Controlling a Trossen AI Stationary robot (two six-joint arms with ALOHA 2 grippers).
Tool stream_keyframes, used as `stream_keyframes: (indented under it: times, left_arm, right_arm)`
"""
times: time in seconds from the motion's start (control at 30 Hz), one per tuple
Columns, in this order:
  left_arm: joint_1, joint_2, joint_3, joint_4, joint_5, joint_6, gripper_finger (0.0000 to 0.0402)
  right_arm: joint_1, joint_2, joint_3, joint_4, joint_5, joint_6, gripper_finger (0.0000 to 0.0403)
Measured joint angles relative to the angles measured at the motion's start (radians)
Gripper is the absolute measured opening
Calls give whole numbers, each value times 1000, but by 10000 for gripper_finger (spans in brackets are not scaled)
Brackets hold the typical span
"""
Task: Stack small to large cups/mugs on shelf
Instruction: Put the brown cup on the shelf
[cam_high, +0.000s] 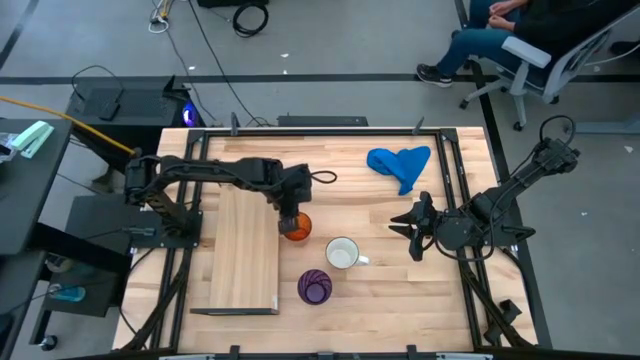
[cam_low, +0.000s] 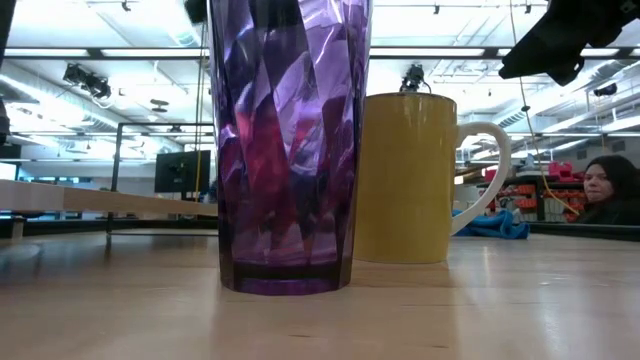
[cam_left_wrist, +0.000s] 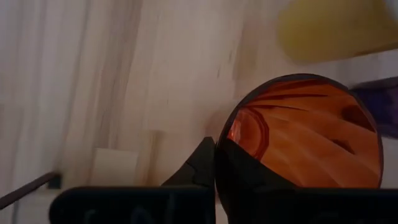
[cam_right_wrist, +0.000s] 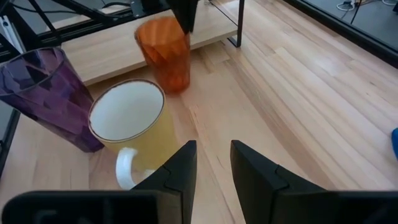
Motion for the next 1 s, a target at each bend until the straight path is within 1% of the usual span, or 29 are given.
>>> stream_keyframes:
  times: [0.1,0.33,0.47,0.57,0.63,0.77,0.9,1.0]
  left_arm:
    - [-12,0,118,-135,-21,1,13]
    - [-60,-1,442,-431,-138,23,13]
    - [-71,-2,592,-629,-267,-50,13]
    - [-71,-3,655,-749,-346,-112,13]
    - [-70,-9,659,-751,-367,-134,13]
    - [-67,-35,626,-754,-364,-137,13]
    - [-39,-91,515,-752,-360,-138,13]
    - [-3,-184,385,-757,-362,-162,13]
  right_arm:
    - [0,0,0,0,0,-2,105]
    - [1,0,0,0,-3,-6,105]
    - [1,0,0,0,-21,-12,105]
    - [1,0,0,-1,-23,-19,105]
    - [1,0,0,-1,-23,-29,105]
    - [1,0,0,-2,-24,-31,105]
    - [1,0,-1,-4,-41,-25,105]
    - [3,0,-1,-5,-48,-21,105]
